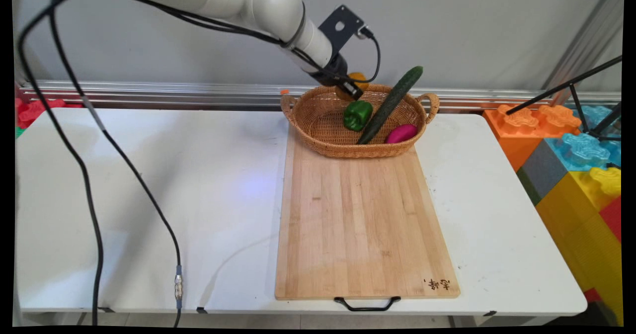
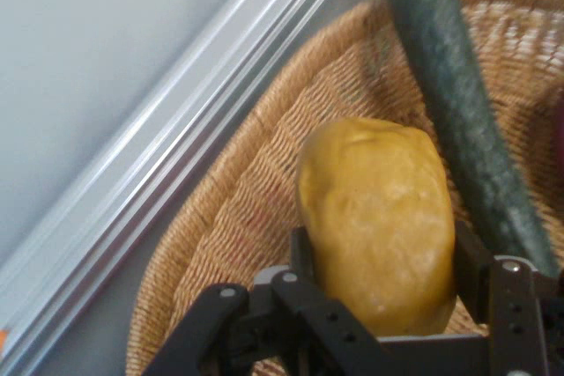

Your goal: Place the picked object on the cutting board

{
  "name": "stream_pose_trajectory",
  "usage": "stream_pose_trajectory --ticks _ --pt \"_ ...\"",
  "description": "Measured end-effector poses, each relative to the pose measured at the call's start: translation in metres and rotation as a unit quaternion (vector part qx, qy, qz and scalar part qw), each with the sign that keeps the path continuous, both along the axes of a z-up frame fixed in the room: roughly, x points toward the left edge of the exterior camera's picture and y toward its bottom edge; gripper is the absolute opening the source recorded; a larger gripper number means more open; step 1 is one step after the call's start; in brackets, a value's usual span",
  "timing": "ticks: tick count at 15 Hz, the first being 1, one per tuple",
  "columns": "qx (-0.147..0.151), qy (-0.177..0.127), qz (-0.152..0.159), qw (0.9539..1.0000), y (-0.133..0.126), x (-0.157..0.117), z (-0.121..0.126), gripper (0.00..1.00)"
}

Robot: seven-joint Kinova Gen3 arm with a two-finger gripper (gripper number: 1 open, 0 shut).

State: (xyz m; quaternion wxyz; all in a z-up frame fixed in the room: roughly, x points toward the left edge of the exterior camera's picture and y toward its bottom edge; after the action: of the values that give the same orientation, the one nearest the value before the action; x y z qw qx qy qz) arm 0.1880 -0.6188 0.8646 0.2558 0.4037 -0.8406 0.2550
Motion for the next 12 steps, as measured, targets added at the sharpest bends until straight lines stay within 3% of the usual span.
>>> stream_pose_trajectory --ticks 8,12 --pt "-0.014 0.002 -0.054 0.9985 0.037 -0.022 0.040 0.00" --pt "0.023 0.017 -0.103 0.9943 0.071 -0.039 0.046 0.00"
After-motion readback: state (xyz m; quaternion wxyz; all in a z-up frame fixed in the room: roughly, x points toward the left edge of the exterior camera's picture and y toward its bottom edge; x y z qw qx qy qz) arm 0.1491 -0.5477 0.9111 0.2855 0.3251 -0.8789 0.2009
